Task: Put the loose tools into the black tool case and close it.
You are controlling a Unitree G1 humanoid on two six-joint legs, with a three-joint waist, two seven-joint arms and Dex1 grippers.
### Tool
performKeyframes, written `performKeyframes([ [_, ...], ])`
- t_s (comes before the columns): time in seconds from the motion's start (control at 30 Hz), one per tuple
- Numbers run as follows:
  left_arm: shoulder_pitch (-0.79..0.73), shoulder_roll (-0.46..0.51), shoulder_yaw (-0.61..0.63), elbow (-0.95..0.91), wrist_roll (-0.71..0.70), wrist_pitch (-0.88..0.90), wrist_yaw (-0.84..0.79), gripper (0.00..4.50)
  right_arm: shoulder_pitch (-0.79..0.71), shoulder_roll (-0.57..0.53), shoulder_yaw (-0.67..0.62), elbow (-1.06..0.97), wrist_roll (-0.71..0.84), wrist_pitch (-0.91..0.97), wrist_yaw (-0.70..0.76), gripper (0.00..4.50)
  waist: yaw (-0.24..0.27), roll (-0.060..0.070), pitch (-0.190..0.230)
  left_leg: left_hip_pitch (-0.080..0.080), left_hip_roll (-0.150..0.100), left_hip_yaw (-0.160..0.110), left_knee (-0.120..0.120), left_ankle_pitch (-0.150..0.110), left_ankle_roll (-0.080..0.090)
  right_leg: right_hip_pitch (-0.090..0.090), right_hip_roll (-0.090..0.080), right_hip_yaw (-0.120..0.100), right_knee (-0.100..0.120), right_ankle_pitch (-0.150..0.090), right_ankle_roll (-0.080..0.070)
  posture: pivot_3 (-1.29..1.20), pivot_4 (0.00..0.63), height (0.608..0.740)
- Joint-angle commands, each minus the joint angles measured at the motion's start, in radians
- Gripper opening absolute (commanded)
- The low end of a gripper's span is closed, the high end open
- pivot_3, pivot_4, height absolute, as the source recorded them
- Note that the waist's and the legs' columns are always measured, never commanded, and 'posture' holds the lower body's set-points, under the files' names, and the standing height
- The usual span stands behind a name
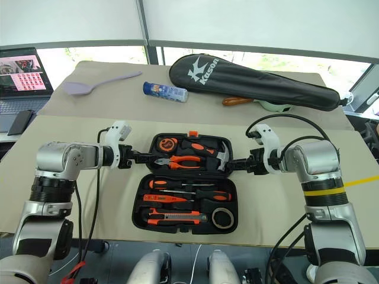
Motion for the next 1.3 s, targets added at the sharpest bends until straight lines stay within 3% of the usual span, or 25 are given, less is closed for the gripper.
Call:
performKeyframes([
  [0.03, -0.006, 0.002, -0.019, -0.006, -0.002, -0.002, -0.002, 3.28, -0.017, 0.015, 0.015, 0.006, 0.0, 0.01, -0.017, 3.66, 0.0, 0.0, 0.0, 0.0, 0.0, 0.0, 0.0, 0.0, 0.0, 0.0, 0.0, 0.0, 0.0, 0.0, 0.0, 0.0, 0.15, 0.74],
  [0.13, -0.002, -0.004, -0.02, -0.005, -0.011, 0.0, -0.006, 2.0, -0.026, 0.038, 0.021, 0.059, -0.031, 0.006, -0.068, 2.73, -0.001, 0.0, 0.0, 0.0, 0.0, 0.0, 0.0, 0.0, 0.0, 0.0, 0.0, 0.0, 0.0, 0.0, 0.0, 0.0, 0.15, 0.74],
  [0.33, 0.001, -0.027, 0.017, 0.0, -0.031, -0.002, 0.006, 0.04, -0.038, 0.038, 0.066, 0.091, -0.028, 0.022, -0.068, 0.77, 0.002, 0.0, -0.001, 0.009, -0.001, 0.0, 0.001, 0.0, 0.0, 0.008, 0.0, 0.0, 0.003, 0.0, 0.0, 0.0, 0.15, 0.74],
  [0.43, 0.013, -0.045, 0.049, -0.013, -0.046, -0.038, 0.008, 0.0, -0.054, 0.06, 0.051, 0.104, -0.022, 0.001, -0.075, 0.04, 0.0, 0.0, -0.001, 0.015, -0.001, 0.0, 0.001, 0.001, 0.0, 0.016, 0.0, 0.0, 0.001, 0.0, 0.0, 0.0, 0.15, 0.74],
  [0.57, 0.045, -0.089, 0.123, -0.028, -0.046, -0.228, 0.021, 0.0, -0.068, 0.137, -0.063, 0.095, 0.025, -0.189, -0.047, 0.04, -0.003, -0.001, -0.001, 0.02, -0.001, 0.0, 0.001, 0.001, 0.0, 0.02, 0.0, 0.0, 0.0, 0.0, 0.0, 0.0, 0.15, 0.74],
  [0.7, 0.132, -0.132, 0.183, -0.078, -0.034, -0.595, -0.059, 0.0, -0.016, 0.134, -0.072, 0.018, 0.009, -0.435, 0.033, 0.04, -0.003, -0.001, 0.002, 0.014, 0.0, 0.0, 0.001, 0.001, -0.001, 0.014, 0.0, 0.0, 0.001, 0.001, 0.0, 0.0, 0.15, 0.74],
  [0.8, 0.198, -0.129, 0.193, -0.086, -0.006, -0.771, -0.089, 0.0, 0.099, 0.069, 0.018, -0.044, -0.142, -0.848, 0.11, 0.04, -0.001, -0.001, 0.002, -0.001, -0.001, 0.0, 0.0, 0.002, -0.002, -0.002, -0.001, 0.002, 0.004, 0.001, 0.0, 0.0, 0.15, 0.74],
  [0.9, 0.295, -0.121, 0.201, -0.124, -0.009, -0.919, -0.149, 0.0, 0.205, 0.034, 0.044, -0.031, -0.245, -1.218, 0.147, 0.04, 0.0, -0.001, 0.002, -0.004, -0.001, 0.0, 0.0, 0.001, -0.001, -0.004, -0.001, 0.001, 0.003, 0.001, 0.0, 0.0, 0.15, 0.74],
  [1.07, 0.45, -0.105, 0.185, -0.092, 0.095, -1.333, -0.227, 0.0, 0.35, 0.029, 0.03, 0.02, -0.354, -1.669, 0.088, 0.04, -0.003, -0.001, 0.002, -0.004, 0.0, 0.0, -0.001, -0.002, 0.002, -0.003, -0.003, 0.002, -0.003, 0.002, 0.002, 0.0, 0.15, 0.74],
  [1.17, 0.493, -0.114, 0.198, -0.014, 0.177, -1.55, -0.167, 0.0, 0.401, -0.022, 0.069, 0.1, -0.548, -2.017, -0.005, 0.04, 0.0, -0.001, 0.002, -0.003, 0.001, 0.001, -0.001, -0.002, 0.002, -0.001, -0.003, 0.002, -0.004, 0.002, 0.002, 0.0, 0.15, 0.74],
  [1.27, 0.582, -0.081, 0.157, 0.009, 0.223, -1.698, -0.218, 0.0, 0.444, -0.028, 0.041, 0.168, -0.619, -2.156, -0.124, 0.04, -0.002, -0.001, 0.002, 0.005, 0.001, 0.006, -0.001, -0.002, 0.002, 0.006, -0.002, 0.002, -0.007, 0.002, 0.002, 0.0, 0.15, 0.74],
  [1.3, 0.621, -0.068, 0.147, 0.002, 0.232, -1.743, -0.238, 0.74, 0.462, -0.028, 0.028, 0.18, -0.613, -2.171, -0.148, 0.0, -0.004, -0.001, 0.002, 0.008, 0.001, 0.006, -0.001, -0.002, 0.002, 0.009, -0.002, 0.002, -0.007, 0.002, 0.002, 0.0, 0.15, 0.74],
])
